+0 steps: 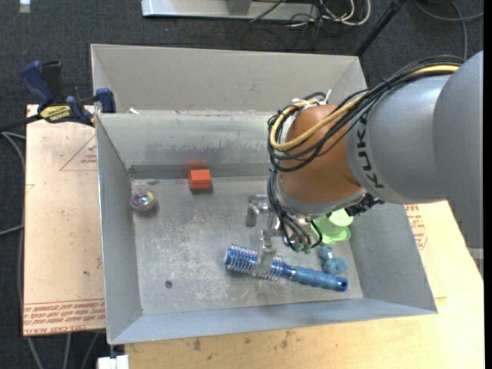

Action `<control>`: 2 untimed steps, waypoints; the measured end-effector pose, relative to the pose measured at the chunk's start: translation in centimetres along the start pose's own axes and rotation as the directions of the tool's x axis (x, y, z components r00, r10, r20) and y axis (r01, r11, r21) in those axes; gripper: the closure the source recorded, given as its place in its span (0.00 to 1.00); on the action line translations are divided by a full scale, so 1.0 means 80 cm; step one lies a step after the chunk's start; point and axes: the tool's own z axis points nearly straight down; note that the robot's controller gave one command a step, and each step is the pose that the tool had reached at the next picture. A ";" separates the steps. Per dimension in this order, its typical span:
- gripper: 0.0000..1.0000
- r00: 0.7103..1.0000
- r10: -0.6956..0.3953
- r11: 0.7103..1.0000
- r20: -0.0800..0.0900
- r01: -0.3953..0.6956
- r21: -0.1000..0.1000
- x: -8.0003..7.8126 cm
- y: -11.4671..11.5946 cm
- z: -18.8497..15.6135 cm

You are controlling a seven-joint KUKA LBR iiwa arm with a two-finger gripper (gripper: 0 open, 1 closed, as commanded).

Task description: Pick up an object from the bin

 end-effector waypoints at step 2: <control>0.00 0.963 0.269 0.963 -0.009 -0.269 0.004 0.023 -0.007 0.064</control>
Offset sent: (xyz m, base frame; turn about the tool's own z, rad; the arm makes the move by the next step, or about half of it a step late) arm -0.0174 -0.0053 -0.0492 0.2751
